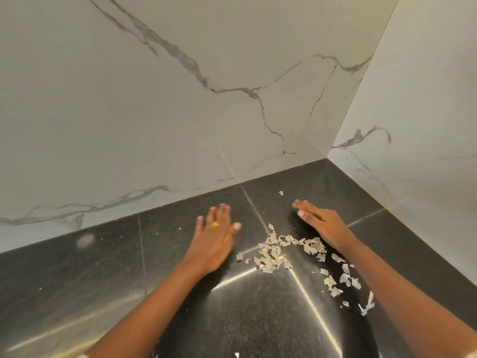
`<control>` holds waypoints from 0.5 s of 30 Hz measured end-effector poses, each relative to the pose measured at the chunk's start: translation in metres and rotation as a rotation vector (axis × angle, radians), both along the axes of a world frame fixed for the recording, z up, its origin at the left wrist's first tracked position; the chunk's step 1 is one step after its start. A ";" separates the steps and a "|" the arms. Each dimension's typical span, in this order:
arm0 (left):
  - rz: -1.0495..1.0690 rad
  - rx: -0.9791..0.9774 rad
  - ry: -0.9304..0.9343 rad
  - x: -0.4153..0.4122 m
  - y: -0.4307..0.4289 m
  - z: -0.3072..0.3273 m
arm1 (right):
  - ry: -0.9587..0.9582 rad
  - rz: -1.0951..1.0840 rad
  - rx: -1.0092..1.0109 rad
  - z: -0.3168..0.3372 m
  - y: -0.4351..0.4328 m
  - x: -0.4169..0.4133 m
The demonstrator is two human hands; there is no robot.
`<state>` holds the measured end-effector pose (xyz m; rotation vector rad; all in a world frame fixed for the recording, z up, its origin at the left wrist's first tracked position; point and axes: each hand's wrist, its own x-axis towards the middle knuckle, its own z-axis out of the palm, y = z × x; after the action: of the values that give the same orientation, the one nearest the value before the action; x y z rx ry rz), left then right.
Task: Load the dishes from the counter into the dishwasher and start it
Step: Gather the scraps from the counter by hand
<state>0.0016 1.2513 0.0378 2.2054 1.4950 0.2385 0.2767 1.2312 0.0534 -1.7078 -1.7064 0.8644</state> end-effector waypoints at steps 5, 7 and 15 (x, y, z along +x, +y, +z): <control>0.418 0.023 0.175 -0.067 -0.001 -0.007 | -0.230 -0.048 -0.142 -0.003 0.052 -0.004; 0.389 0.024 0.215 -0.069 -0.002 -0.009 | -0.271 -0.036 -0.151 -0.003 0.066 -0.019; 0.034 0.030 0.197 0.007 -0.011 -0.006 | -0.358 0.207 -0.066 -0.003 0.013 -0.057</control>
<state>0.0090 1.2404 0.0321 2.2835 1.6430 0.0557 0.2199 1.2440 0.0508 -1.8380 -2.1432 0.7419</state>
